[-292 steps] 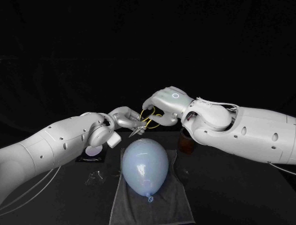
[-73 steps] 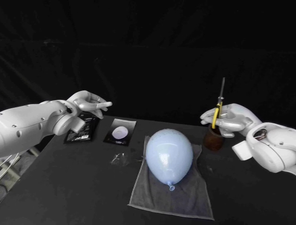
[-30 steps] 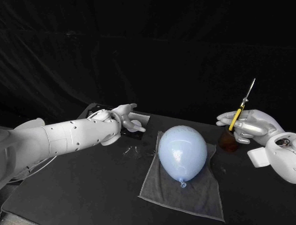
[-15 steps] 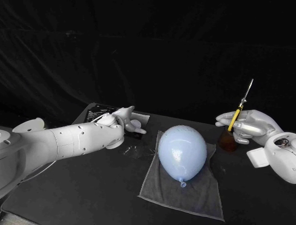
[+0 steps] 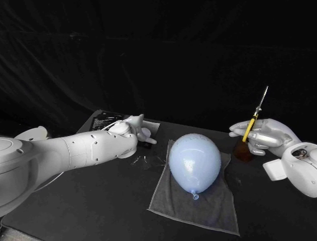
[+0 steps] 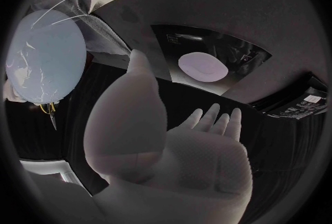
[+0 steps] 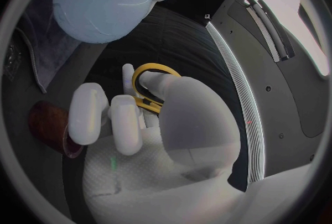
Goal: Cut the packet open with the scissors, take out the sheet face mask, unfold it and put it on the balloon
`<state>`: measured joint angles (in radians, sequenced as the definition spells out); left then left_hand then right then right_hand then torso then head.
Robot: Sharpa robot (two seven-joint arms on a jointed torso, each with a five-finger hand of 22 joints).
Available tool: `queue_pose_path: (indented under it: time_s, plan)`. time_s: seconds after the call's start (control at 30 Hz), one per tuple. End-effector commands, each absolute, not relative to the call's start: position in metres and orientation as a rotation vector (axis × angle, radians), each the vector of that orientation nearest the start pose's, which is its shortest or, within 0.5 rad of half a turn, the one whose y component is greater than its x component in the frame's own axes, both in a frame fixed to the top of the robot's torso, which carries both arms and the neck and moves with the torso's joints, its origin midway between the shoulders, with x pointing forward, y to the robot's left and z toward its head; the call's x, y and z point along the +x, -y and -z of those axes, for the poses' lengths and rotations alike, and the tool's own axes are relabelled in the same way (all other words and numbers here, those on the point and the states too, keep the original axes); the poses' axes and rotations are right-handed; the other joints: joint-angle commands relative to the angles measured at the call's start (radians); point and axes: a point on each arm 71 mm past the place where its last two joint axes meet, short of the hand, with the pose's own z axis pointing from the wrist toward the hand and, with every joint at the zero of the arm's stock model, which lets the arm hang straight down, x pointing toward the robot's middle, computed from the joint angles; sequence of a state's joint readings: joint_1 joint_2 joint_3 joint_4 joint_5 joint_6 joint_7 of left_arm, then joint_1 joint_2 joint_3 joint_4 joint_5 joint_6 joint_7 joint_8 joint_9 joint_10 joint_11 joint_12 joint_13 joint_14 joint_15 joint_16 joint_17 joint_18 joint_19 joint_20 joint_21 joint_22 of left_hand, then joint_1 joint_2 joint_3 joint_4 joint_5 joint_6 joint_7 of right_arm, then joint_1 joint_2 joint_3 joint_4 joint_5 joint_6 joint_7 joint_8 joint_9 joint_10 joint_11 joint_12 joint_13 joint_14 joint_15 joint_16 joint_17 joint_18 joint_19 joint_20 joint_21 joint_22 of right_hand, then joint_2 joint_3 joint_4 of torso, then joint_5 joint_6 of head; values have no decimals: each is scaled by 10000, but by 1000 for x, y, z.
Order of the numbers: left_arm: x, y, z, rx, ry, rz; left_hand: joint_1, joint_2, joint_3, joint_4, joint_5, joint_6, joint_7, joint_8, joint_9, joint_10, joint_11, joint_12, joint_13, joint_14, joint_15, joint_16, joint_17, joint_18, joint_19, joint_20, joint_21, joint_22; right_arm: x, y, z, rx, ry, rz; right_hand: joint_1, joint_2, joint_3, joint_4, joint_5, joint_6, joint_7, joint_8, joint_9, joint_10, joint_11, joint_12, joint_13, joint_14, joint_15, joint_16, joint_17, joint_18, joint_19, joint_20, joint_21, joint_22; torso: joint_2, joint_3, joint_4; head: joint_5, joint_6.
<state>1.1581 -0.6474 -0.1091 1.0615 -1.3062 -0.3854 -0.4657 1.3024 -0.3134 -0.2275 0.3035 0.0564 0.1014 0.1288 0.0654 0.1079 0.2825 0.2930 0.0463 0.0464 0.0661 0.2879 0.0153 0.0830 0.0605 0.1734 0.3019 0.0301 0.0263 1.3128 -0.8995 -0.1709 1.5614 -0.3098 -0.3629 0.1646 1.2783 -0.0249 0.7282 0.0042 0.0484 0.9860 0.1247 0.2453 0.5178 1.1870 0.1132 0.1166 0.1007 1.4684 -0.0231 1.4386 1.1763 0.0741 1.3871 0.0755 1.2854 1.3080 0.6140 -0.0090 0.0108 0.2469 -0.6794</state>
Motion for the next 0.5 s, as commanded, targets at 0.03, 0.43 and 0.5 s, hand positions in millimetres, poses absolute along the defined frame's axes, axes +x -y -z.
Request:
queue_pose_path:
  time_s: [0.03,0.43,0.5]
  plan:
    - [546,-274,268,-3304,-18569,372,-56,-30,-18,-5,-2,43,1768,22,15,40,0,50,19,75,-10,26,37,-61,-32,-23,-44,0,483,224,178,8203,-16887,-12355,78,1,16,21,4,27,-13,39,19,2481,-715,12,16,305,-74,-12,1,39,-55,10,-45,139,-4,-8,-11,-24,16]
    - [551,-274,277,-3262,-19164,0,3,-29,-19,-4,5,95,1764,42,47,174,-10,149,61,421,-35,139,346,-54,73,-25,-12,22,482,224,179,8189,-16943,-12389,78,1,16,21,4,27,-13,39,19,2481,-715,12,16,305,-74,-12,1,39,-55,10,-45,139,1,-16,6,-78,11]
    - [552,-274,278,-3273,-19211,-49,25,-28,-15,-5,7,89,1764,36,39,178,-10,159,63,419,-38,141,333,-55,67,-25,-11,21,482,223,179,8178,-16953,-12394,78,1,16,21,4,27,-13,39,19,2481,-715,12,16,305,-74,-12,1,39,-55,10,-45,139,0,-17,8,-78,5]
